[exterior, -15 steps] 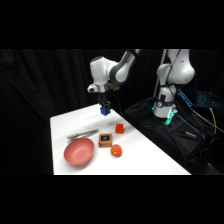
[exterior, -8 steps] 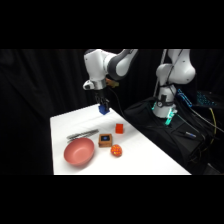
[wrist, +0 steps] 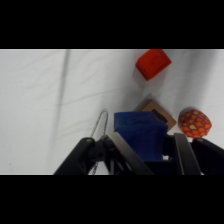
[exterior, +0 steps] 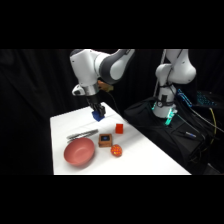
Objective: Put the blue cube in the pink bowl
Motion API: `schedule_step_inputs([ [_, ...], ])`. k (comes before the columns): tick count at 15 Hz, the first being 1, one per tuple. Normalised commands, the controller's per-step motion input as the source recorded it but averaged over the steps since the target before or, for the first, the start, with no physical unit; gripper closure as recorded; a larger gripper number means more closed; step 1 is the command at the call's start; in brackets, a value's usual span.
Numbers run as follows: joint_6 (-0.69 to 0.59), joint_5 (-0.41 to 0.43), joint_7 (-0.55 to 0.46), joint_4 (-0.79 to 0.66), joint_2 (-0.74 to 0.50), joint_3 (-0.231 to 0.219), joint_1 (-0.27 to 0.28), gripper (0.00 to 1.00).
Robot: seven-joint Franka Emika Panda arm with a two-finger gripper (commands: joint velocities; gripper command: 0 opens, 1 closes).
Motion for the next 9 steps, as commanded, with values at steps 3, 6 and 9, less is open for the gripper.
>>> schedule_step_inputs([
  [3, -0.27, -0.090, 0.09, 0.65, 0.36, 0.037, 0.051, 0.77],
  [6, -0.22, -0.063, 0.06, 0.63, 0.30, 0.044, 0.041, 0.77],
  [9, -0.17, 0.004, 0.02, 0.57, 0.28, 0.059, 0.024, 0.77],
])
